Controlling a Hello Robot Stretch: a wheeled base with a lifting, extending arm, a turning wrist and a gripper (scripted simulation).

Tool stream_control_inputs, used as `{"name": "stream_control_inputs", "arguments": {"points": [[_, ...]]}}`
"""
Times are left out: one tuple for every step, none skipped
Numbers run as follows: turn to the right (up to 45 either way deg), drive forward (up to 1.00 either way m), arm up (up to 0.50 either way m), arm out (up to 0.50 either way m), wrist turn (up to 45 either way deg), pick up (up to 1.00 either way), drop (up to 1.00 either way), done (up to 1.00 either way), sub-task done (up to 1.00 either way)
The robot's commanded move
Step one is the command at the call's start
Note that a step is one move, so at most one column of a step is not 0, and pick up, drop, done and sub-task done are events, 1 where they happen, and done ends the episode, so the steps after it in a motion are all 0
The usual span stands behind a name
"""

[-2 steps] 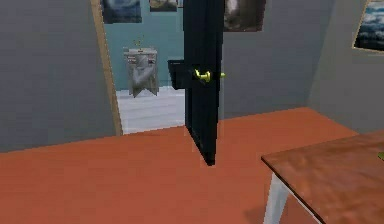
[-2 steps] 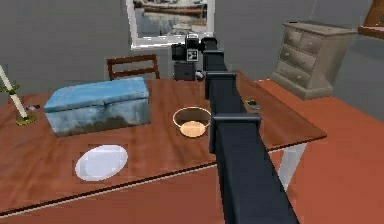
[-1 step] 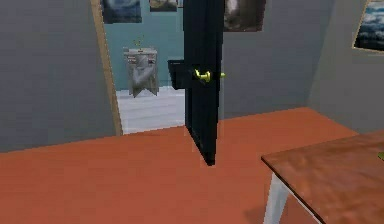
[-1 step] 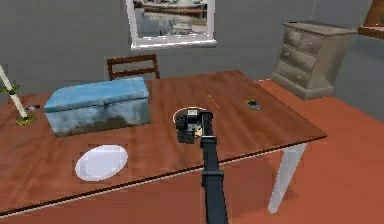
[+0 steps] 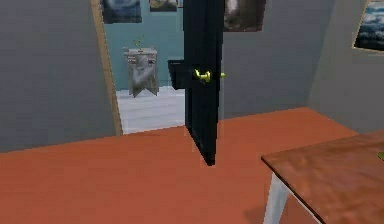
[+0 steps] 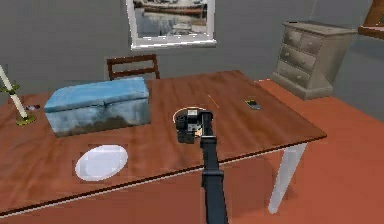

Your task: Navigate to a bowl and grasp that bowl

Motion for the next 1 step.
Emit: {"name": "stream_control_inputs", "arguments": {"points": [[0.0, 0.0, 0.1, 0.0, 0.0, 0.0, 0.0, 0.0, 0.0]]}}
